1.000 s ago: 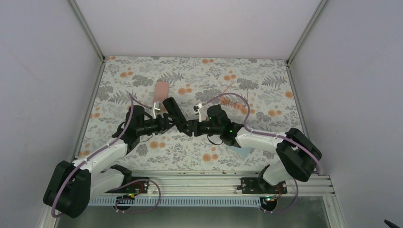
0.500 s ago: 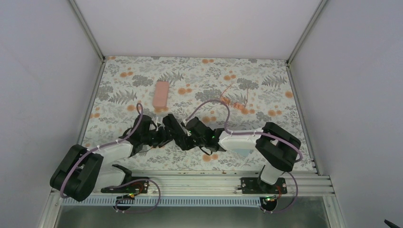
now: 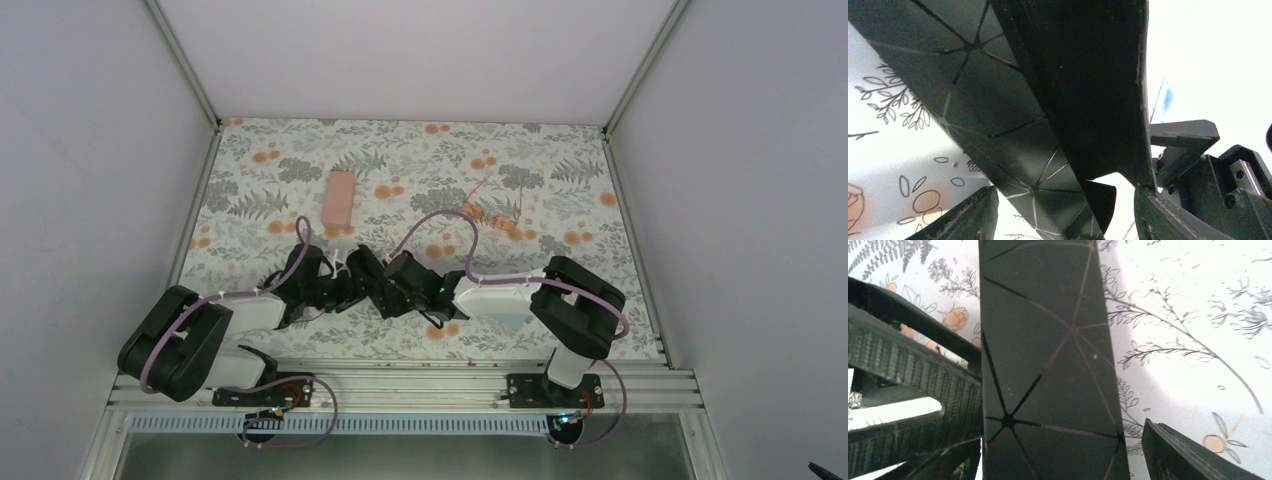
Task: Organize the sunglasses
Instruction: Open the sunglasses case at the center of the board.
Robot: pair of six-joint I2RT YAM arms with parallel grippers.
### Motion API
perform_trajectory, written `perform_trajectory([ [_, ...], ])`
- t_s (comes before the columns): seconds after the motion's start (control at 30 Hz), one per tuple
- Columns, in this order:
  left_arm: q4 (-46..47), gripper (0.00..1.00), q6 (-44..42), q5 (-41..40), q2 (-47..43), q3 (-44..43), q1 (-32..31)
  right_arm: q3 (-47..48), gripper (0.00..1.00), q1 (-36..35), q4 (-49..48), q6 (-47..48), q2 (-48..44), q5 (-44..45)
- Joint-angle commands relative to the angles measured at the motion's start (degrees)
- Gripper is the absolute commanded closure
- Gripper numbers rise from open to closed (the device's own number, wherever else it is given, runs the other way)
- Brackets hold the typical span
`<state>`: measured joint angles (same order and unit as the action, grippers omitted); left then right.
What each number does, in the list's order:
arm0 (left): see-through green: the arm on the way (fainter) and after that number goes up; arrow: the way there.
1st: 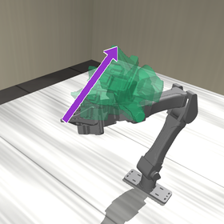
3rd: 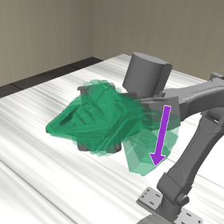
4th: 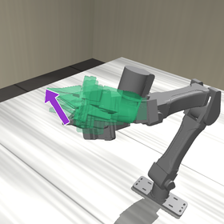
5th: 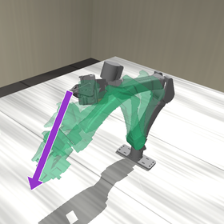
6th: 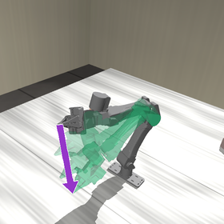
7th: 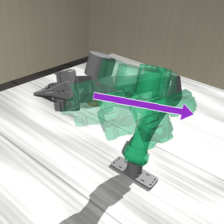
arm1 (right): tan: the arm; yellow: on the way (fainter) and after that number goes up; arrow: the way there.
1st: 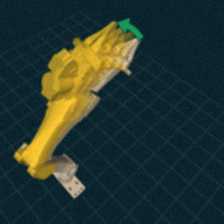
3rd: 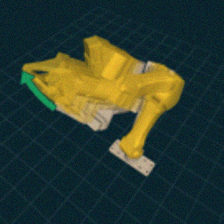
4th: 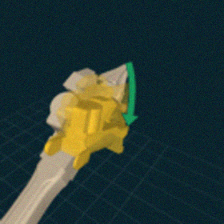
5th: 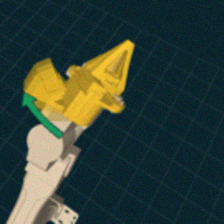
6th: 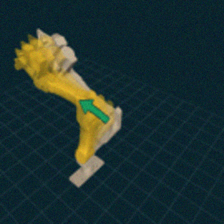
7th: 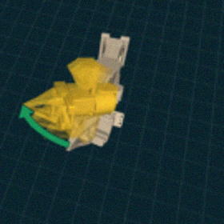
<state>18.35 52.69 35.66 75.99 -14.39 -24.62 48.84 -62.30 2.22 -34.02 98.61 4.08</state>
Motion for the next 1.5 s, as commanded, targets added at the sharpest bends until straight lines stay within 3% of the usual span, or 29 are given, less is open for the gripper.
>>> perform_trajectory([
  [0.0, -2.15, 0.31, -2.77, -1.75, 2.29, -0.96, -0.15, 1.96, 0.18, -0.45, 2.95, -1.54, -1.73, 7.48],
  [0.57, -9.69, 0.27, -5.81, -7.17, 4.39, -4.46, -0.17, -2.59, 0.17, 4.13, 1.86, -4.51, -7.88, 8.27],
  [0.9, -12.89, 0.25, -6.74, -9.62, 3.51, -5.21, -0.17, 0.03, 0.22, 7.83, 10.03, -9.14, -4.52, 15.77],
  [1.17, -16.58, 0.25, -8.08, -14.09, 3.14, -6.37, -0.19, 4.02, 0.23, 9.79, 11.73, -9.13, -0.83, 14.6],
  [1.47, -19.71, 0.27, -8.39, -18.25, -3.1, -5.77, -0.21, 8.11, 0.26, 13.54, 15.86, -12.6, 5.58, 12.45],
])
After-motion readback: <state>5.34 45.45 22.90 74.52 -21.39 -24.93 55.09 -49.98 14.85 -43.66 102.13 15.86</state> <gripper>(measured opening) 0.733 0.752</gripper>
